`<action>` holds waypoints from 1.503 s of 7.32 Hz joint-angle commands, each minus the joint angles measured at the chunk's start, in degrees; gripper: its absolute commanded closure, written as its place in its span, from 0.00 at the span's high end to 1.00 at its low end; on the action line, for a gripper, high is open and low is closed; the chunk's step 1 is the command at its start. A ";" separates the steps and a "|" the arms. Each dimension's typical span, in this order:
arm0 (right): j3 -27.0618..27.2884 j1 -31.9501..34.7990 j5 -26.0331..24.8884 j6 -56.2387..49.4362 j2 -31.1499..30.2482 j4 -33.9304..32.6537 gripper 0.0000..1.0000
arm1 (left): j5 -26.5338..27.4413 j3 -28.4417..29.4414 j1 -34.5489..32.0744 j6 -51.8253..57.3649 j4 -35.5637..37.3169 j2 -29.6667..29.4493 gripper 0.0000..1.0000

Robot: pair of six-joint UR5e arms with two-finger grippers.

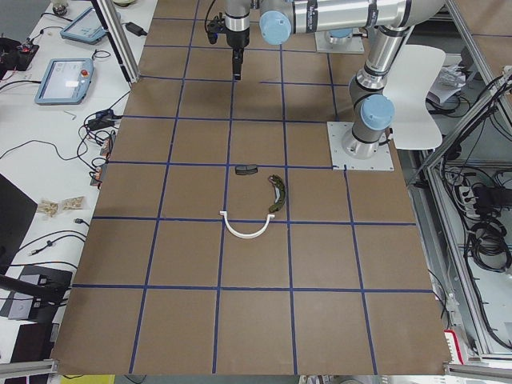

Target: Place bearing gear from tray to pile

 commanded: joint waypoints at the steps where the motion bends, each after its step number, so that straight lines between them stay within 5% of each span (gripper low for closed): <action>1: 0.15 20.18 3.94 27.40 0.38 -0.31 0.00 | -0.01 0.20 -0.05 -0.02 0.00 0.13 1.00; 3: 0.23 30.59 11.02 42.23 5.56 -14.90 0.00 | 0.34 0.12 0.04 -0.29 -0.09 0.04 1.00; 5: 0.32 36.16 10.62 45.79 11.97 -21.91 0.00 | 0.09 -0.06 0.21 -0.99 -0.71 0.04 1.00; 6: 0.84 36.18 10.62 44.49 12.61 -25.95 0.08 | 0.00 -0.06 0.21 -1.08 -0.71 0.04 1.00; 7: -0.28 35.74 10.36 42.13 12.96 -27.20 0.70 | 0.08 -0.06 0.21 -1.08 -0.27 -0.04 1.00; 8: -1.25 33.48 10.36 42.89 12.88 -25.48 1.00 | 0.17 -0.15 0.21 -0.91 -0.44 -0.31 1.00; 11: -1.70 18.39 5.62 22.79 6.83 -12.32 1.00 | 0.17 -1.38 0.13 -1.34 2.01 -1.88 1.00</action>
